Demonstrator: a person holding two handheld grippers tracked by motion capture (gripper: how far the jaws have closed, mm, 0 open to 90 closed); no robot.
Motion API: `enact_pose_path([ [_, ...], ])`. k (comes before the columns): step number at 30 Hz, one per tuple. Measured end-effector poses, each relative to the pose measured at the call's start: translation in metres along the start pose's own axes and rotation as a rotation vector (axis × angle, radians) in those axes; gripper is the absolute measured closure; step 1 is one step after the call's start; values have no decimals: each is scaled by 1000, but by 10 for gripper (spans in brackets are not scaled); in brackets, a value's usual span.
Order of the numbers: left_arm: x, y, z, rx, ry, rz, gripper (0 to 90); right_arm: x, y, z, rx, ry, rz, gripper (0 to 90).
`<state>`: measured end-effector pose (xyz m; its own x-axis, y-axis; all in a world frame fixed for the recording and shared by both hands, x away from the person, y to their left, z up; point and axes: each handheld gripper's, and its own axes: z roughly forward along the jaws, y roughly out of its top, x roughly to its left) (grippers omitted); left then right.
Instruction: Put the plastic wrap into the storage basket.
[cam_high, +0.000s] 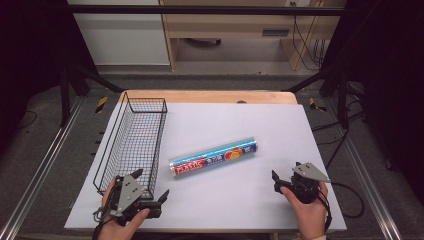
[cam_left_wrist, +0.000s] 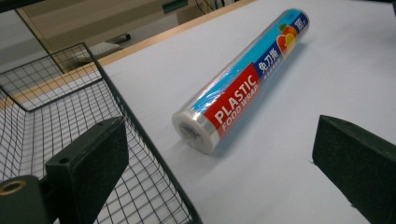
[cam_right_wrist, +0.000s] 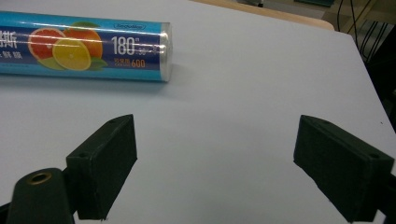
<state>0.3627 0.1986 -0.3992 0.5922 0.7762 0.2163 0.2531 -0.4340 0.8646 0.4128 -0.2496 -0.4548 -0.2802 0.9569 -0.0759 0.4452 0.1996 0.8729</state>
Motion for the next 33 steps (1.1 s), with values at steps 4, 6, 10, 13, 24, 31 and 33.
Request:
enact_pose_path([
  [4,-8,21,19,77,-37,66,43,1,0,-1,-2,4,-5,132],
  [6,-15,41,44,78,-95,93,43,1,0,0,-1,7,-6,132],
  [10,-27,62,82,93,-148,129,47,2,0,0,-1,20,-8,133],
  [13,-36,74,111,116,-185,171,57,2,1,0,-4,30,-7,135],
  [24,-33,78,188,192,-223,186,91,4,3,1,-10,63,-13,147],
  [31,-27,70,206,253,-252,181,105,5,4,1,-15,73,-22,152],
  [33,-27,67,209,285,-270,185,104,5,4,0,-15,78,-19,153],
])
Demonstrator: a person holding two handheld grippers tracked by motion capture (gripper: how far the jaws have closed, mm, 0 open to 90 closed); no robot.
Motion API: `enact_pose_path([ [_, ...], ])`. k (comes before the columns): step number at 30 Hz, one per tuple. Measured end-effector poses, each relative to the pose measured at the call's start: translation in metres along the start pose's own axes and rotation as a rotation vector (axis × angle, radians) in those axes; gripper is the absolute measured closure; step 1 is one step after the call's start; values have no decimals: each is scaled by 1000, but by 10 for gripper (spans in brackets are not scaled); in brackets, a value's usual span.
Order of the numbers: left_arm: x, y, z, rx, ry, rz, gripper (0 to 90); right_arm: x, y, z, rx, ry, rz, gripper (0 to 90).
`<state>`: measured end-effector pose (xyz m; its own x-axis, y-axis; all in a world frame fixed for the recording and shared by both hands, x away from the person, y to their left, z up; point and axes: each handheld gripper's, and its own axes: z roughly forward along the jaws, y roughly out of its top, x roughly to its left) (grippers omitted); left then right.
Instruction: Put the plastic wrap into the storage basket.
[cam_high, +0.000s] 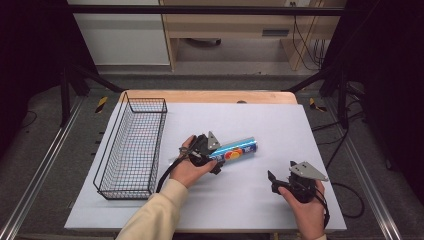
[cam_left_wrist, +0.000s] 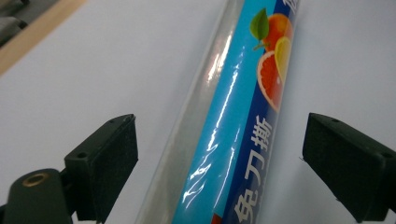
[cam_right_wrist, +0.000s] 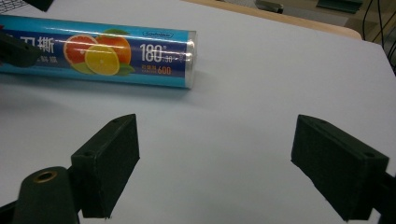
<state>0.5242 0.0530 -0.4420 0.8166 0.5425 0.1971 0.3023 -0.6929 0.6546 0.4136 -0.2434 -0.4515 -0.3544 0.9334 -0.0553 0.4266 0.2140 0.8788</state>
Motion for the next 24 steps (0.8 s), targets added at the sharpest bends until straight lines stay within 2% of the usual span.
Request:
enact_pose_path([
  [1,1,-1,1,13,4,8,104,0,0,0,1,0,0,153],
  [5,8,-4,3,28,-3,-23,105,-1,0,1,-3,1,-5,155],
  [7,10,-3,6,68,-15,-10,104,0,0,1,0,3,-9,156],
  [8,10,-3,6,68,-15,-10,105,0,0,1,0,3,-9,156],
  [9,11,-2,8,96,-32,7,105,1,0,1,2,7,-8,159],
  [16,13,0,14,111,-63,5,103,2,0,2,4,7,-13,162],
  [19,13,0,17,152,-83,27,109,2,0,2,5,11,-14,165],
  [24,13,4,19,187,-83,44,139,3,0,2,4,11,-22,166],
])
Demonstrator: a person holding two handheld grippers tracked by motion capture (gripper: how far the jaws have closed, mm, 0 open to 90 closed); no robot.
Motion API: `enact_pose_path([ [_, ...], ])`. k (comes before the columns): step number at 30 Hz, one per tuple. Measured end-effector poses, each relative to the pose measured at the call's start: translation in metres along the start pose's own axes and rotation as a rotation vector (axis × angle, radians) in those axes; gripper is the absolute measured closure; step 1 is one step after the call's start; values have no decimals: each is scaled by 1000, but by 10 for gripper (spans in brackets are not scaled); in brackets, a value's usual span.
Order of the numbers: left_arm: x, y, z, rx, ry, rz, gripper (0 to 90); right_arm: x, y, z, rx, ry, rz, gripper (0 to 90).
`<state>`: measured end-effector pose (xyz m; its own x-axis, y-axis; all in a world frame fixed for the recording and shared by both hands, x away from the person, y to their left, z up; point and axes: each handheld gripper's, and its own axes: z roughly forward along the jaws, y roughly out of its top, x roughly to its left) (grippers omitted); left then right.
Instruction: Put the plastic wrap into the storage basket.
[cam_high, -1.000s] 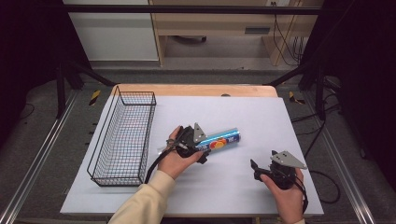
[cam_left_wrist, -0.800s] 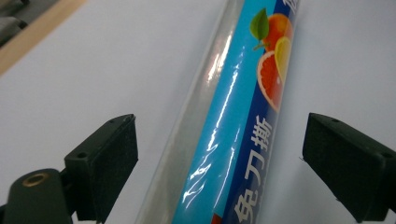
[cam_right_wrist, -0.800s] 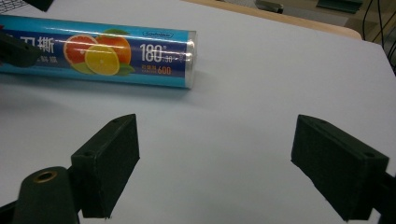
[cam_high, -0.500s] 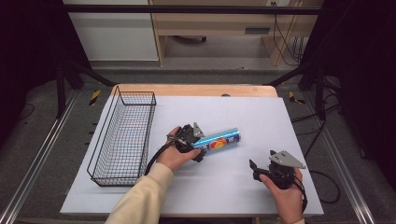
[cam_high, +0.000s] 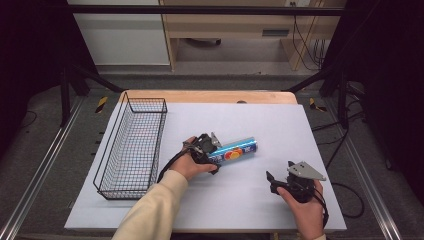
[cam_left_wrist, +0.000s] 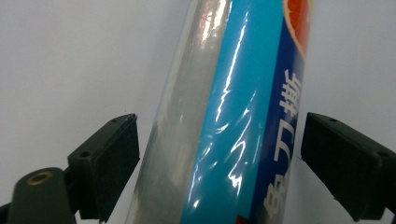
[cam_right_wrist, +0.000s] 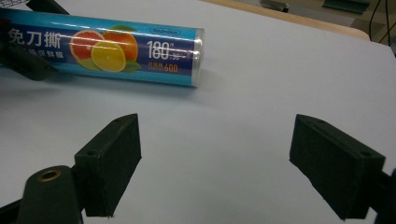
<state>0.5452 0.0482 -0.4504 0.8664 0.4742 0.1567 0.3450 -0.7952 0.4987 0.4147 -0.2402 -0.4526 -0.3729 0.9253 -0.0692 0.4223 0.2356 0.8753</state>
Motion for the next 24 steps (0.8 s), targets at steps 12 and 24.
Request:
enact_pose_path([
  [12,2,6,6,46,2,-11,231,1,0,0,5,5,-3,172],
  [24,2,12,7,102,-8,21,261,1,-1,0,9,10,-6,176],
])
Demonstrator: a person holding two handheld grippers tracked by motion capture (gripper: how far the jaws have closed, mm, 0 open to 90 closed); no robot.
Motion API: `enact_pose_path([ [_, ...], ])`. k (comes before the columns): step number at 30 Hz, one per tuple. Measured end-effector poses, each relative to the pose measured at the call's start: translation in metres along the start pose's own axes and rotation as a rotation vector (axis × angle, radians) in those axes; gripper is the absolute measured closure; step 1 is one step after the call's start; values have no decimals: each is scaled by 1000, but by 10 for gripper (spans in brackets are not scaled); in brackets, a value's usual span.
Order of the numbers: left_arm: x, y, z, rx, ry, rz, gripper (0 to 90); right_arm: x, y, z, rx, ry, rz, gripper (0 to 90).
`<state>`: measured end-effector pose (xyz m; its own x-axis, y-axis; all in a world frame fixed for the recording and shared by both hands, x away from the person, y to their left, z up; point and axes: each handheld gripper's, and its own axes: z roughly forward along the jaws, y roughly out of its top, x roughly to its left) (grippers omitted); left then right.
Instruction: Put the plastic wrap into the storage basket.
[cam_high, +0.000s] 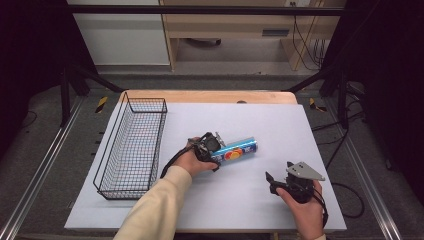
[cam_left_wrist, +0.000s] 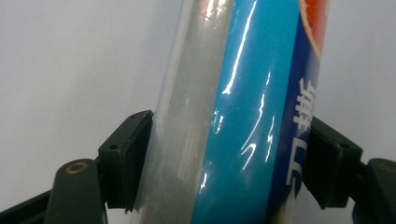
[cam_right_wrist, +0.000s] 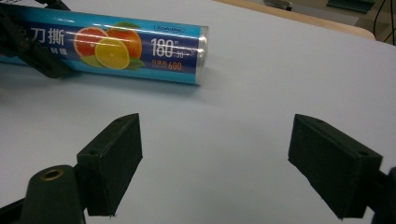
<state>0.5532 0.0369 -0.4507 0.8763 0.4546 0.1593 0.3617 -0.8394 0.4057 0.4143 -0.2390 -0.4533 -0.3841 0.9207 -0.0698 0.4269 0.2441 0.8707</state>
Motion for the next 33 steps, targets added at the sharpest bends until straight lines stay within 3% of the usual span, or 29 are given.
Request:
enact_pose_path([
  [8,-2,5,-1,36,-4,19,276,0,0,0,3,2,2,179],
  [21,-6,6,-6,44,-69,-23,309,0,0,1,6,6,1,184],
  [33,-9,4,-9,54,-89,-53,316,0,0,1,10,12,-1,184],
])
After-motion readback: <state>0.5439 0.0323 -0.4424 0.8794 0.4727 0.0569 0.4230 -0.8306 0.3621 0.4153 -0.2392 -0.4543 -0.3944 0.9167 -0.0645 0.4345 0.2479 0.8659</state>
